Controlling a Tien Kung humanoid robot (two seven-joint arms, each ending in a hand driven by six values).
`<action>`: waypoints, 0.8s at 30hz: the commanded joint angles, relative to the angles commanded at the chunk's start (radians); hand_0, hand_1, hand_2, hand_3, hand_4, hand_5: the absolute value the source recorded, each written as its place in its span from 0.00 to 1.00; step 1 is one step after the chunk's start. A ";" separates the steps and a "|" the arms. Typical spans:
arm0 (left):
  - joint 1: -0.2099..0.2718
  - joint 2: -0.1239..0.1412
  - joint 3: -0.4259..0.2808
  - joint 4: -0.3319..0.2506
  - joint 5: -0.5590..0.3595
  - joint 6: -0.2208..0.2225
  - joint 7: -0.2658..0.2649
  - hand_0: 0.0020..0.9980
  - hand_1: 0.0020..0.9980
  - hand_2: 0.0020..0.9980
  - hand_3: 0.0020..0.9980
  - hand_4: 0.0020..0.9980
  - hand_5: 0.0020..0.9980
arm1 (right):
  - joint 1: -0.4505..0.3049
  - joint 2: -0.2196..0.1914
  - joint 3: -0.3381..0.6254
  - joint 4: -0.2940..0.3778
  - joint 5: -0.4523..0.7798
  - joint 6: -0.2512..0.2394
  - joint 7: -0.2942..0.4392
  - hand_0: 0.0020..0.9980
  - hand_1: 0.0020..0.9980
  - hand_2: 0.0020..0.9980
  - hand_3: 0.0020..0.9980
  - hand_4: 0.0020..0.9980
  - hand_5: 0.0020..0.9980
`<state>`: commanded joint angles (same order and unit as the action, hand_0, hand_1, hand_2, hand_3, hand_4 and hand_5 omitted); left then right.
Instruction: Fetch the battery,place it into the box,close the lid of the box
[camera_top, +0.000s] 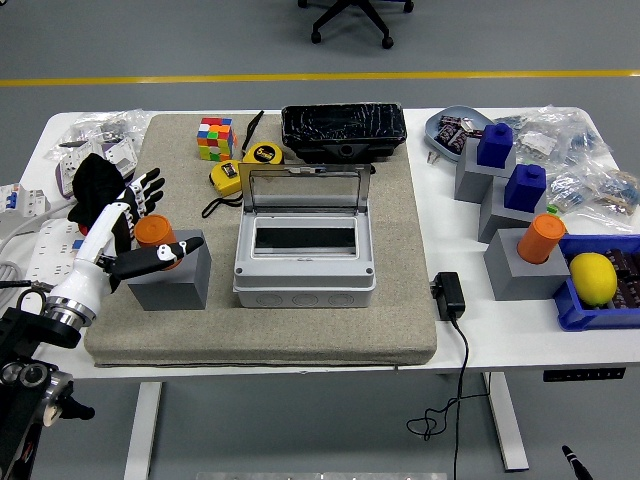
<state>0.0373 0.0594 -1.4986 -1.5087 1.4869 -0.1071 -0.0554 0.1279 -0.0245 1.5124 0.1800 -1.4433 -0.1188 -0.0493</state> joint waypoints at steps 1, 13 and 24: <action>0.000 0.000 0.005 0.003 0.002 0.013 -0.007 1.00 1.00 1.00 1.00 1.00 0.11 | 0.000 0.000 0.000 0.000 0.000 0.000 0.000 0.90 0.87 0.81 0.81 1.00 1.00; -0.005 0.001 0.071 0.041 -0.017 0.145 -0.076 1.00 1.00 1.00 1.00 1.00 0.08 | 0.000 0.001 0.000 0.000 0.003 0.005 0.001 0.89 0.87 0.80 0.81 1.00 1.00; -0.013 -0.004 0.135 0.086 -0.060 0.226 -0.129 0.92 1.00 0.95 0.88 1.00 0.06 | 0.002 0.002 0.004 0.000 0.002 0.007 0.001 0.89 0.86 0.80 0.80 1.00 1.00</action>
<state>0.0245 0.0553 -1.3637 -1.4227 1.4271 0.1189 -0.1846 0.1299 -0.0229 1.5166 0.1800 -1.4413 -0.1113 -0.0479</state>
